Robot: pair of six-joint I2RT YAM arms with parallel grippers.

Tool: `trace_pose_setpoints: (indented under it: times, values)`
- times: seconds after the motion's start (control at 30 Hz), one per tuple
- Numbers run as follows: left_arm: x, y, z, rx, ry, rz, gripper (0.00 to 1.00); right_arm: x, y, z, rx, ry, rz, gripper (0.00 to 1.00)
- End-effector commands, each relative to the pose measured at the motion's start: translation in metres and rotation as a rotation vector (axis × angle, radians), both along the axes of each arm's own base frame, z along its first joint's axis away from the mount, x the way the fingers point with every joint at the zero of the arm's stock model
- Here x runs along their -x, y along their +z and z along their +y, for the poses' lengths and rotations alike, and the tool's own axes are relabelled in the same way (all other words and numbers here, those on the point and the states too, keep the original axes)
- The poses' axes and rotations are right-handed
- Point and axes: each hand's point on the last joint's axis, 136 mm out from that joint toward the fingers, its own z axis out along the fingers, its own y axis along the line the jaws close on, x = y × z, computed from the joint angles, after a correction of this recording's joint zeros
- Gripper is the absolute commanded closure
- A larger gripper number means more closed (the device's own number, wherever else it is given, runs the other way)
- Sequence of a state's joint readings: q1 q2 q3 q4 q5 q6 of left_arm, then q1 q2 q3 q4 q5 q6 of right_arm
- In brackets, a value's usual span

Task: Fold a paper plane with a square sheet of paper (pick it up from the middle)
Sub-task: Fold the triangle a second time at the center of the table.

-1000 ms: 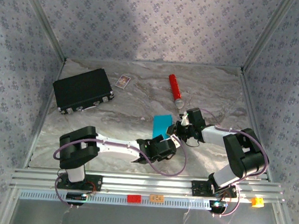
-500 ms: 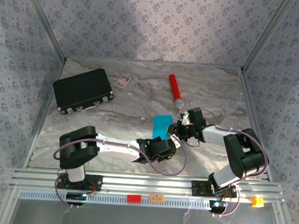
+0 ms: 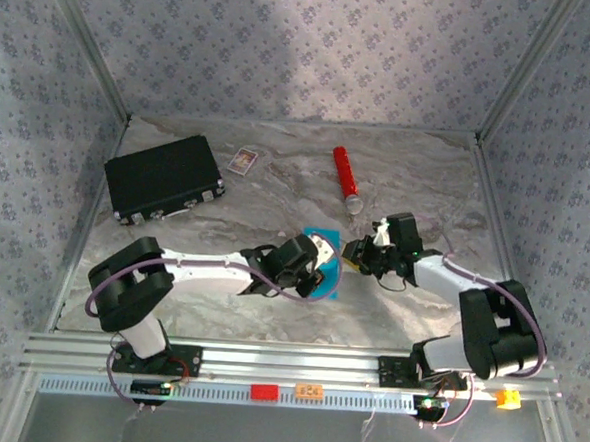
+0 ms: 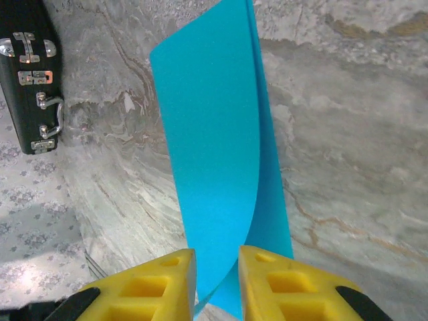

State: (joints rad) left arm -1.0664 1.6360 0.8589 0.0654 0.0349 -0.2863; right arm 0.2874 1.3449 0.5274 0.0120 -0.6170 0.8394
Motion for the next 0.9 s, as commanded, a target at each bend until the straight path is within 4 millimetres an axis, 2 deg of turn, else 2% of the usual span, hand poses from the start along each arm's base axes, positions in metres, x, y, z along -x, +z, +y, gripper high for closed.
trace_pose_setpoints:
  times: [0.0,0.1,0.33,0.47,0.7,0.87]
  values:
    - [0.009,0.013,-0.012,0.148,-0.025,0.134,1.0,0.017,-0.004,-0.007,0.037,0.009,0.024,0.76]
    - [0.003,0.013,-0.01,0.187,0.002,0.168,1.0,0.029,-0.005,-0.002,0.018,0.023,0.025,0.81]
    - [-0.005,0.01,-0.007,0.209,0.039,0.203,1.0,0.046,-0.01,0.031,0.029,0.118,0.03,0.89]
    - [-0.004,0.008,-0.007,0.194,0.035,0.209,1.0,0.041,-0.011,0.041,0.022,0.123,0.014,0.91]
    - [-0.002,0.003,-0.006,0.159,0.015,0.215,0.9,0.03,-0.009,0.043,0.008,0.107,0.004,0.91]
    - [-0.003,0.003,-0.009,0.169,0.005,0.226,0.89,0.029,-0.009,0.043,0.006,0.106,0.006,0.91]
